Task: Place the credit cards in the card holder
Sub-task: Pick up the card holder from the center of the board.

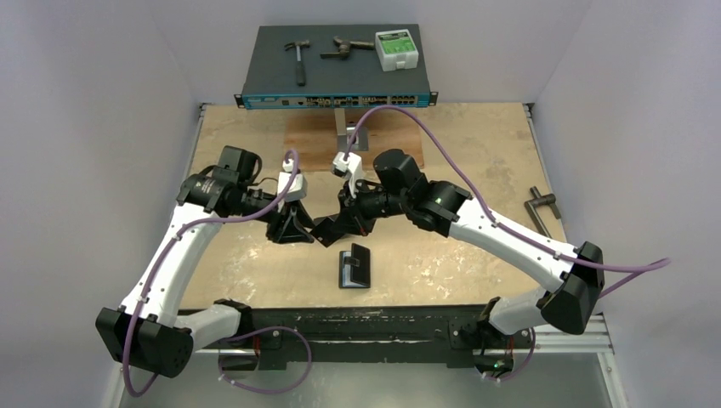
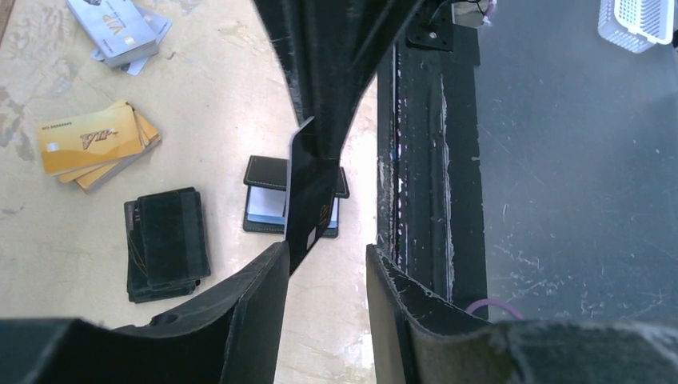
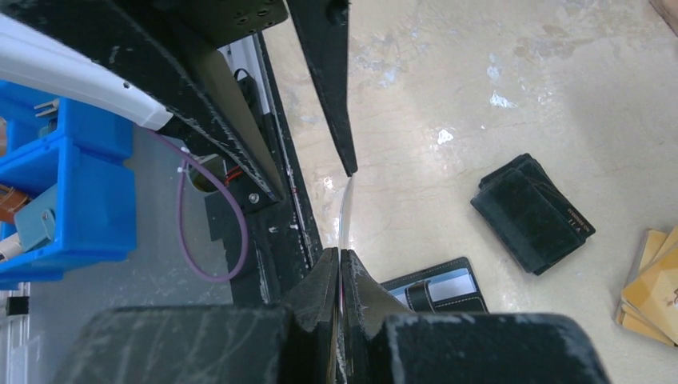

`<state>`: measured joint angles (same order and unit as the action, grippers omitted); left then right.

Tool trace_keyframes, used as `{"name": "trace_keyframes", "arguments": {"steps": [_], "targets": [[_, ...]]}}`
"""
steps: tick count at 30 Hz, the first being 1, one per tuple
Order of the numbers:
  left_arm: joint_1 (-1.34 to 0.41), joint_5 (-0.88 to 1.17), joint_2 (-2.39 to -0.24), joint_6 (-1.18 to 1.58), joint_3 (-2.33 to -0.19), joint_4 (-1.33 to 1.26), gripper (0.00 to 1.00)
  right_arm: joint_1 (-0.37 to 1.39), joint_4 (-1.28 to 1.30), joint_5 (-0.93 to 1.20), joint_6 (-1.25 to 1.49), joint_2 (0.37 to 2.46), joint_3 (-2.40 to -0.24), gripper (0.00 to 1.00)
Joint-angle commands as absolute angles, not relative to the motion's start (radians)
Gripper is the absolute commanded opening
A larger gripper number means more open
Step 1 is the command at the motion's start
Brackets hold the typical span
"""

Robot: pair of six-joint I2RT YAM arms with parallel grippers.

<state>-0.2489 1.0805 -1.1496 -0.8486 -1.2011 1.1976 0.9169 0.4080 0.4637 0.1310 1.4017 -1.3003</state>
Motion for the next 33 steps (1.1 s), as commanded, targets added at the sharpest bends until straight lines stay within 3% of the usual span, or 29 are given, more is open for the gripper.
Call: {"name": "trace_keyframes", "arguments": {"steps": [1,13,16,20,23,28,29,33], "targets": [[-0.242,1.104,-1.127,-0.672,-1.173,1.001,0.39,0.929,0.417,0.472,0.107,1.393,-1.354,0.00],[-0.242,1.198,-1.155,-0.736,-1.193,1.124,0.39,0.937,0.402,0.473,0.105,1.412,-1.389,0.00],[-0.242,1.188,-1.156,-0.755,-1.190,1.140,0.29,0.939,0.403,0.469,0.101,1.420,-1.403,0.00],[-0.242,1.173,-1.144,-0.715,-1.178,1.088,0.05,0.942,0.409,0.476,0.095,1.433,-1.421,0.00],[-0.242,1.176,-1.134,-0.657,-1.172,1.035,0.00,0.946,0.407,0.471,0.094,1.438,-1.419,0.00],[-0.235,1.215,-1.110,-0.461,-1.120,0.914,0.00,0.940,0.264,0.430,0.193,1.370,-1.325,0.35],[-0.229,1.225,-1.101,-0.383,-1.099,0.849,0.00,0.937,0.223,0.412,0.217,1.343,-1.291,0.47],[-0.212,1.269,-1.066,-0.108,-1.042,0.698,0.00,0.857,0.051,0.438,0.348,1.237,-1.132,0.58]]}}
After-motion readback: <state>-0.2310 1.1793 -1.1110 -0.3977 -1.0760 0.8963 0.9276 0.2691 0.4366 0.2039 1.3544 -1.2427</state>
